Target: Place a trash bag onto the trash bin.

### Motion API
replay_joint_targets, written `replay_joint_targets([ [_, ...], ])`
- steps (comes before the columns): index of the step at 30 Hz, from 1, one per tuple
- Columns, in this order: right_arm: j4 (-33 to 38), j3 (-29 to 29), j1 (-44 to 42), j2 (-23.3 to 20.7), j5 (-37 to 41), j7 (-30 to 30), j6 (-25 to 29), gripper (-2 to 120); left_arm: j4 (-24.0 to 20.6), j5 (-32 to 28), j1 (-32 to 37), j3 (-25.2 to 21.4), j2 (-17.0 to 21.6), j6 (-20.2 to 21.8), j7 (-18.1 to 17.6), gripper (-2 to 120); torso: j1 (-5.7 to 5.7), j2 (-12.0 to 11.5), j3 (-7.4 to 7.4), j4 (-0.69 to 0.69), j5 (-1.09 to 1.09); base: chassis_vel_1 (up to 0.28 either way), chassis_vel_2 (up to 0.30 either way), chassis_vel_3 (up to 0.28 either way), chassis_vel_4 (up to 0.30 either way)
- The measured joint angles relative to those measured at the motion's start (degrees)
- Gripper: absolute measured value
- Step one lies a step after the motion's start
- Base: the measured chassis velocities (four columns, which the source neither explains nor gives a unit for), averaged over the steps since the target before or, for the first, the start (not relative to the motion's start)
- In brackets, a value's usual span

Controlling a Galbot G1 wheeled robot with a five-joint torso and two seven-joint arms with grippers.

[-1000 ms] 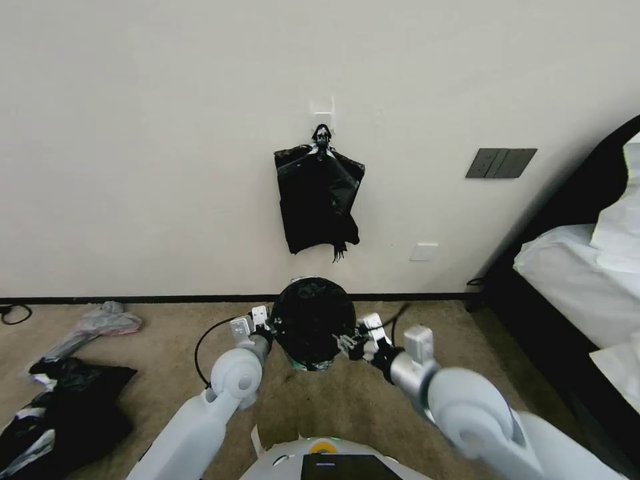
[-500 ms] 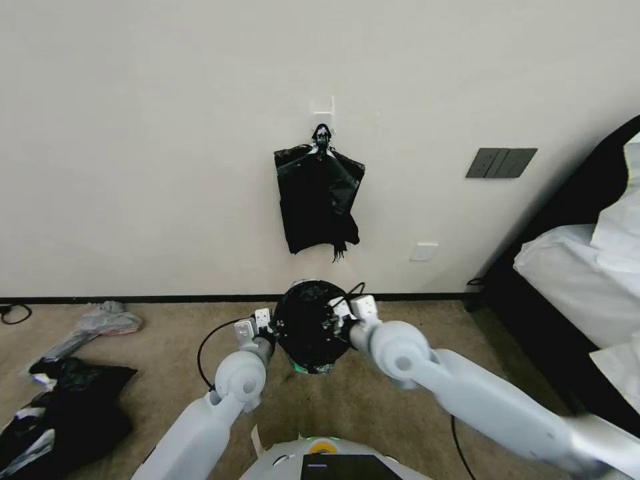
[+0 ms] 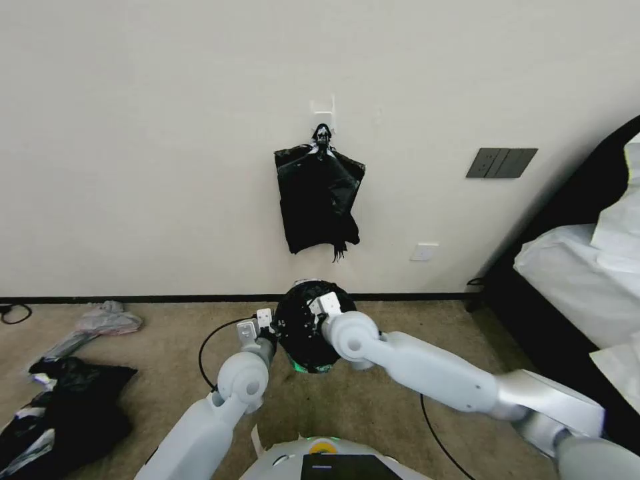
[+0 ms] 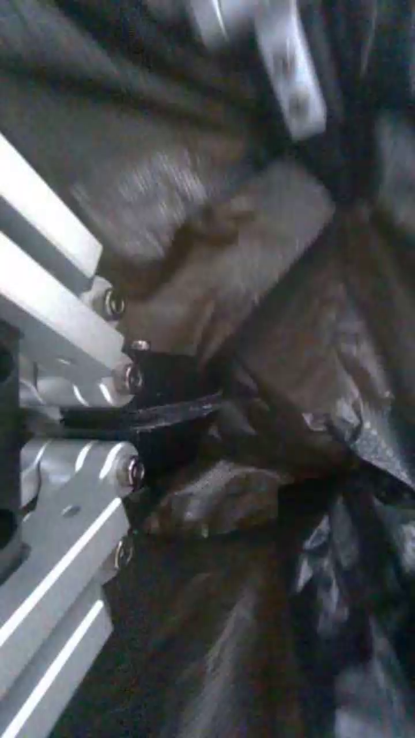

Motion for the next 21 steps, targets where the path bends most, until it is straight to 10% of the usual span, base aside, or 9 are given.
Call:
replay_joint_targets([
  [21, -9.6, -0.7, -1.7, 6.5, -4.9, 2.5, 0.1, 0, -2.1, 0.6, 1.6, -0.7, 0.5, 0.0, 1.0, 1, 0.00, 0.0, -0.01, 0.00, 0.00, 0.000, 0.000, 0.000, 0.000],
])
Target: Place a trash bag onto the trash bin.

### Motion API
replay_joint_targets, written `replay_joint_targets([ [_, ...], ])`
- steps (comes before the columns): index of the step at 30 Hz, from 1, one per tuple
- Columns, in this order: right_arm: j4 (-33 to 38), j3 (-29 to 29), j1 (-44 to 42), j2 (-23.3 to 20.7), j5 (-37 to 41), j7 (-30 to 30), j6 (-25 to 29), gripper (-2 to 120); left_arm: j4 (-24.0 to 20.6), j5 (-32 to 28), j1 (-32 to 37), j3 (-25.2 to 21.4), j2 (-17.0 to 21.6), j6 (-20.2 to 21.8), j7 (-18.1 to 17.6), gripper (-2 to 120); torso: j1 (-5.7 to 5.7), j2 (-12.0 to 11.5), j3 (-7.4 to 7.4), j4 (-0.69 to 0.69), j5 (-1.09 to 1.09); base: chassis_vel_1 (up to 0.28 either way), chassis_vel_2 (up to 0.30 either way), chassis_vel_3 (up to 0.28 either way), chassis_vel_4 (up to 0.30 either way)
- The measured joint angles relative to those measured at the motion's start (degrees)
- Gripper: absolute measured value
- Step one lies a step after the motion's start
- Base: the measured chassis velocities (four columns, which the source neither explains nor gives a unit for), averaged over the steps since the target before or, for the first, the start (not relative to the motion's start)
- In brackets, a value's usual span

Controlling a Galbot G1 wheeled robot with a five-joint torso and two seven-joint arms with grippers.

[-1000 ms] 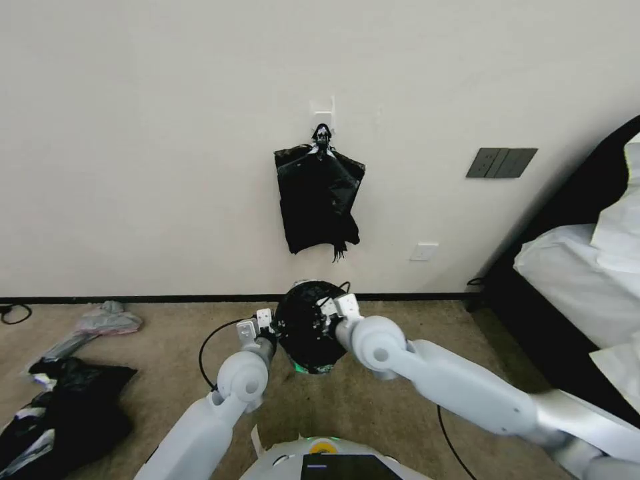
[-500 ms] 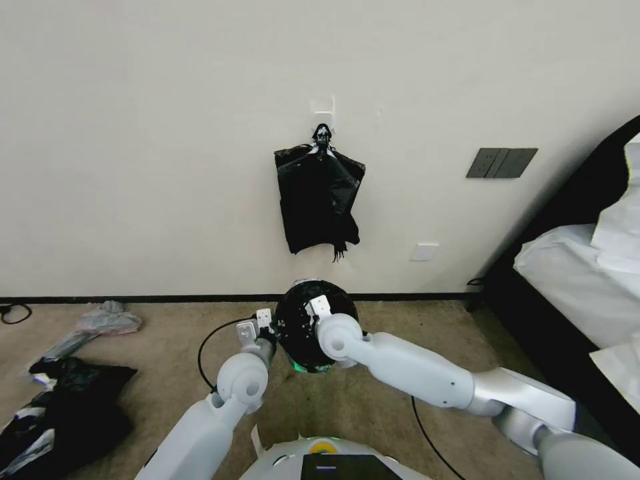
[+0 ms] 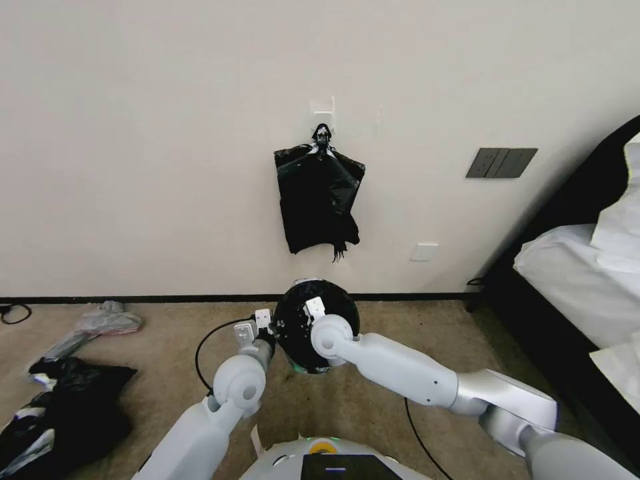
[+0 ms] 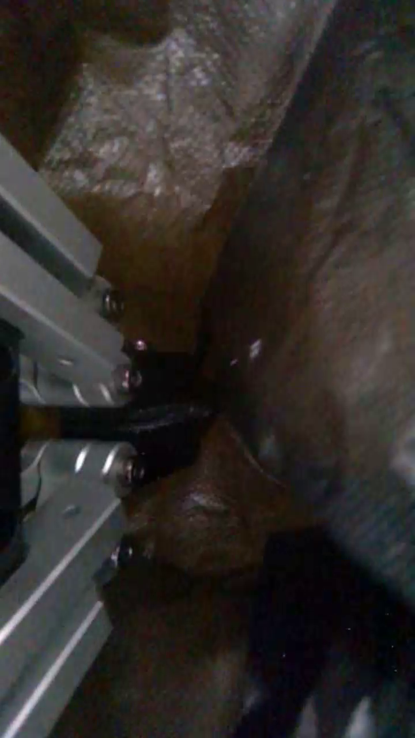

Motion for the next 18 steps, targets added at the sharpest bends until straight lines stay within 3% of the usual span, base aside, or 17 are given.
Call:
replay_joint_targets([
  [18, -6.0, 0.0, -0.5, 3.3, -2.0, 0.3, 0.0, 0, -2.0, -0.1, 1.4, -0.7, 0.0, -0.1, 0.1, 1, 0.00, 0.0, 0.00, 0.00, 0.00, 0.000, 0.000, 0.000, 0.000],
])
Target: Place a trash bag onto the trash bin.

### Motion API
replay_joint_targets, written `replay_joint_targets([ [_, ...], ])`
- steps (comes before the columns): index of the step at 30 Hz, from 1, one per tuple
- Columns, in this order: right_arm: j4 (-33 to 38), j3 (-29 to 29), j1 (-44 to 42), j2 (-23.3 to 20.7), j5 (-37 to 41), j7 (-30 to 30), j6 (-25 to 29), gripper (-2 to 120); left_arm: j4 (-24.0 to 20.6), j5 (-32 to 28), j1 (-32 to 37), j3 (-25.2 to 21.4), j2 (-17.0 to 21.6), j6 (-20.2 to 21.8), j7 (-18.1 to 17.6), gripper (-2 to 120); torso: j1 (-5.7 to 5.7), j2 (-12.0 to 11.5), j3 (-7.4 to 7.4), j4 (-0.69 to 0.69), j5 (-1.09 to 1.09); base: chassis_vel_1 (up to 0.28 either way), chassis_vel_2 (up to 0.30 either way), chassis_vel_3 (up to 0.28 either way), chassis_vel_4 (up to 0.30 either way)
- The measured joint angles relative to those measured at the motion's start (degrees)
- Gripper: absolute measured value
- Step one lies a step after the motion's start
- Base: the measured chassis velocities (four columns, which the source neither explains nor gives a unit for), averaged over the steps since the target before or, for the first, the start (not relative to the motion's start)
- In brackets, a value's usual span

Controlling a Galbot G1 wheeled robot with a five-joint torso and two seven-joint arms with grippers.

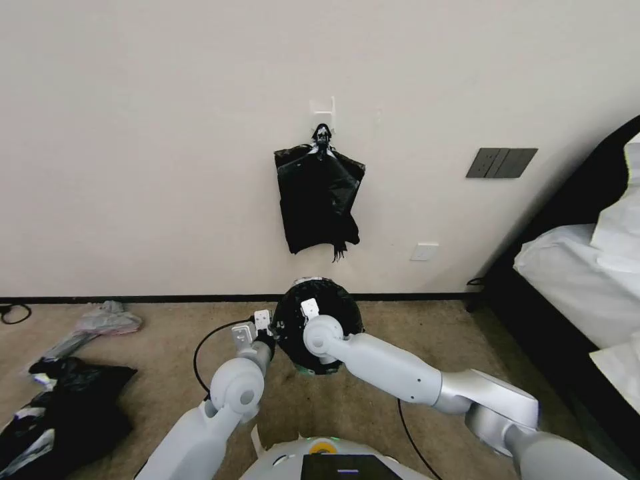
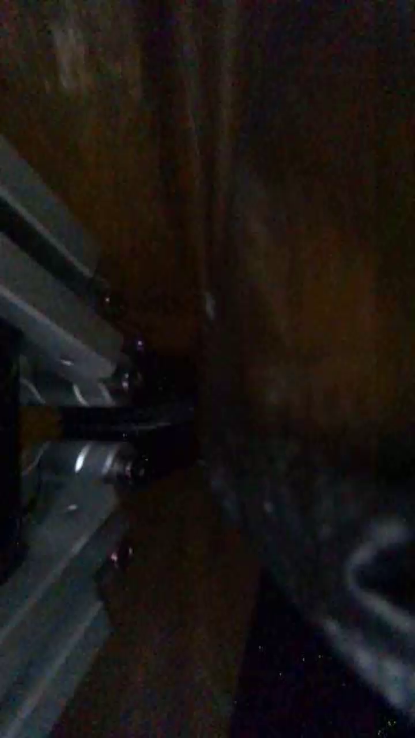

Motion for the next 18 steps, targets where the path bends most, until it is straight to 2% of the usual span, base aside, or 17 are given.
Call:
replay_joint_targets([
  [18, -1.6, 0.5, -0.8, -0.1, -1.1, -0.8, 0.0, 0, -0.7, -0.2, 0.2, -0.1, 0.5, 0.0, 0.1, 1, 0.00, 0.0, 0.00, 0.00, 0.00, 0.000, 0.000, 0.000, 0.000],
])
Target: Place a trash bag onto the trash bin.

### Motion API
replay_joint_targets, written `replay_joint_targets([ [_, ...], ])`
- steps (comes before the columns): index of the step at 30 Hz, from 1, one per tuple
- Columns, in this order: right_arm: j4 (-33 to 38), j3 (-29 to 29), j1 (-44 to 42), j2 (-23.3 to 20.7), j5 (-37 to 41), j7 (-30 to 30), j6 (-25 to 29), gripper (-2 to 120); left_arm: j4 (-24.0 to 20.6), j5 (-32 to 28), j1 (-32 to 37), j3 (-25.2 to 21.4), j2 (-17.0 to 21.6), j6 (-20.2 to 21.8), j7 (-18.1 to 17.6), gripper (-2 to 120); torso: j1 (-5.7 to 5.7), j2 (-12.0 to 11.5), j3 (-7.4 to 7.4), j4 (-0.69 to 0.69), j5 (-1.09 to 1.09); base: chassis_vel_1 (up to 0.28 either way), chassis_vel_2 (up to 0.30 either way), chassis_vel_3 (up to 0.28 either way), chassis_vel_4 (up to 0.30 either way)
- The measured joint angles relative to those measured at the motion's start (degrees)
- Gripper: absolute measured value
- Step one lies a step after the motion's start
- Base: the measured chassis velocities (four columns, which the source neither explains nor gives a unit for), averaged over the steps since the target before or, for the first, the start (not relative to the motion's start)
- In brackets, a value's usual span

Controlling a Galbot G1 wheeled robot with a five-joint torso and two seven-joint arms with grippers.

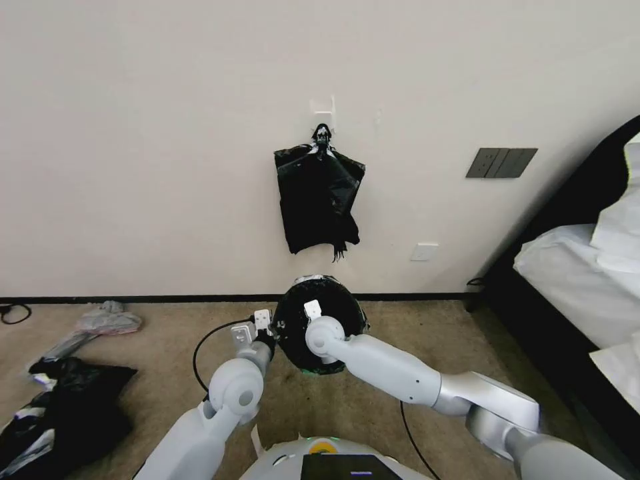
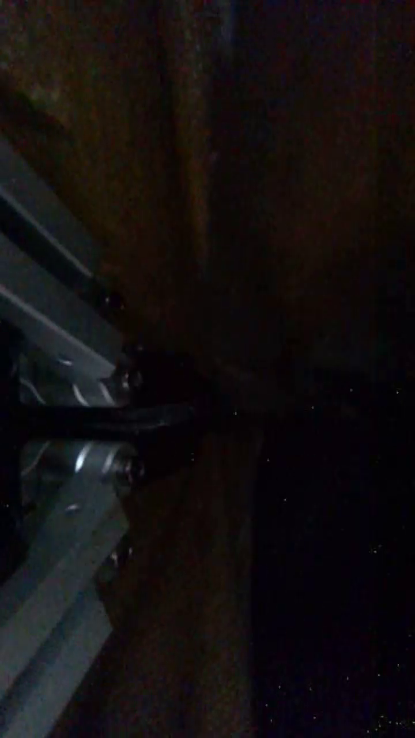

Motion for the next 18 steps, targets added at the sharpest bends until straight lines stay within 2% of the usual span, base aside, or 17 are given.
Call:
replay_joint_targets([
  [13, -0.3, 0.3, 0.2, -0.2, -0.5, -0.9, 0.0, 0, -0.2, -0.2, 0.2, -0.2, 0.1, 0.0, 0.1, 1, 0.00, 0.0, 0.00, 0.00, 0.00, 0.000, 0.000, 0.000, 0.000],
  [18, 3.9, 0.9, 0.1, -1.8, 0.7, -0.9, 0.0, 0, 0.9, -1.3, -0.1, -0.4, 0.1, 0.3, -0.1, 1, 0.00, 0.0, 0.00, 0.01, 0.01, 0.000, 0.000, 0.000, 0.000],
])
